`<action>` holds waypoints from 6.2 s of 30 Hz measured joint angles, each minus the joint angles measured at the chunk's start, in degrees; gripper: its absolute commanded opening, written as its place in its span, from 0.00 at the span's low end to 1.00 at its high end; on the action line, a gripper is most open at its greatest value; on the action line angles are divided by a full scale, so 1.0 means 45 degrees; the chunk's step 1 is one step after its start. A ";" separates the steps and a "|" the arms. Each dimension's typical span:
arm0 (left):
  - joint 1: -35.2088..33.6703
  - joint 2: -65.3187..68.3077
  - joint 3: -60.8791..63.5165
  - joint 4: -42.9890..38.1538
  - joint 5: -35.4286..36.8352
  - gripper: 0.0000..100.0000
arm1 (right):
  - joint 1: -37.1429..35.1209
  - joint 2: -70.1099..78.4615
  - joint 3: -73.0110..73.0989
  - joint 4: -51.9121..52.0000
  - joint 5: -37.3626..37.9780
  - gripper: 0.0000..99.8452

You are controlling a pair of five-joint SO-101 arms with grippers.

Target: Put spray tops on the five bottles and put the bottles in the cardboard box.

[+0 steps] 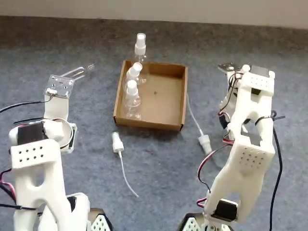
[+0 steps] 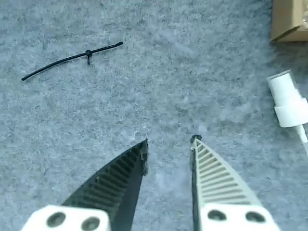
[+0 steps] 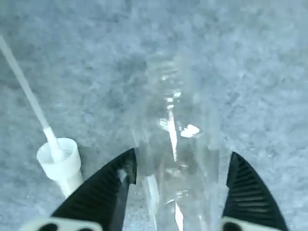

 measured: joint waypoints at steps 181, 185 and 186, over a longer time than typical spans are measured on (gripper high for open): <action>1.0374 -0.0762 -0.7658 -0.7287 0.7287 0.01 | -0.9221 -2.8542 2.1548 -1.0081 -0.4962 0.00; 1.1155 -0.0762 -0.7502 -0.7658 0.7287 0.01 | -0.9221 -2.8601 2.1724 -1.0081 -0.4962 0.00; 1.1214 -0.0762 -0.7502 -0.7775 0.7287 0.01 | -0.9221 -2.8601 2.1724 -1.0081 -0.4962 0.00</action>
